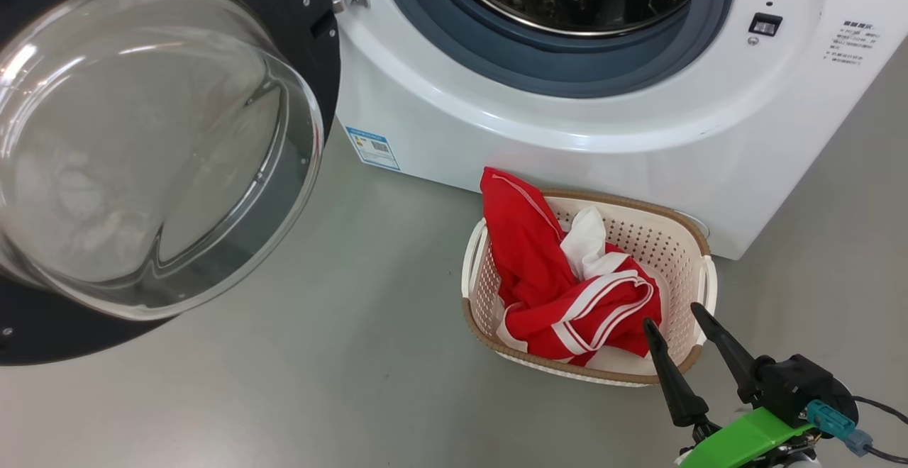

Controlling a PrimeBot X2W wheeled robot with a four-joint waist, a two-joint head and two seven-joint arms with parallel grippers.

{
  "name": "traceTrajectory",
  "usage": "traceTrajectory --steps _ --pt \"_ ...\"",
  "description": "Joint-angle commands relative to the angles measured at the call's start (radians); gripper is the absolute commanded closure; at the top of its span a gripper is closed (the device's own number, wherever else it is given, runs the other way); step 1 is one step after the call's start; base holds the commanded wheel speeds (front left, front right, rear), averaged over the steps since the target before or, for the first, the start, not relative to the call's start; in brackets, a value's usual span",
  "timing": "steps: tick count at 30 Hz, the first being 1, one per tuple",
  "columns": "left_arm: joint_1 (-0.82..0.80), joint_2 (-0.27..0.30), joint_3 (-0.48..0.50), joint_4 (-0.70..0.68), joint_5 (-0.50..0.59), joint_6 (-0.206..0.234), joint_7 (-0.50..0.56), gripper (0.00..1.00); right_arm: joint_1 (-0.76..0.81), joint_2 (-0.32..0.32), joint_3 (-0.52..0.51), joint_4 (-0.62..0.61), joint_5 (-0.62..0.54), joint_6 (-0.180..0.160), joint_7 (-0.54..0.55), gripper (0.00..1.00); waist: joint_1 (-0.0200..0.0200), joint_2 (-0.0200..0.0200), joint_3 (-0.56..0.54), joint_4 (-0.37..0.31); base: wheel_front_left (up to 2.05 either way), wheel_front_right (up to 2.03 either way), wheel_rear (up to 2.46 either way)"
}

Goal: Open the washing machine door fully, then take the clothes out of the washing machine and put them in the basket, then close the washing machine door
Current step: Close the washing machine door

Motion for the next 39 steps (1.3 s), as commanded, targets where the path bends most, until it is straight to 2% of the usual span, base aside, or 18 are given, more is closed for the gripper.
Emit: traceTrajectory --steps 1,13,24,39 --pt "0.021 0.076 0.010 -0.025 -0.014 -0.006 0.024 1.00 -0.032 -0.005 0.025 -0.025 -0.013 0.007 -0.006 0.00 0.0000 0.0000 0.008 -0.003 0.00 0.00 0.00" --pt "0.076 0.061 -0.062 -0.109 -0.065 -0.006 0.125 1.00 -0.045 -0.008 0.027 -0.023 -0.014 0.007 -0.006 0.00 0.0000 0.0000 0.001 0.000 0.00 0.00 0.00" --pt "0.183 0.064 -0.116 -0.294 -0.150 -0.006 0.221 1.00 -0.019 0.001 0.020 -0.026 -0.001 0.007 -0.006 0.00 0.0000 0.0000 -0.056 0.002 0.00 0.00 0.00" --pt "0.310 0.096 -0.171 -0.518 -0.228 -0.006 0.262 1.00 0.013 0.011 0.013 -0.037 0.008 0.007 -0.006 0.00 0.0000 0.0000 -0.112 0.003 0.00 0.00 0.00"
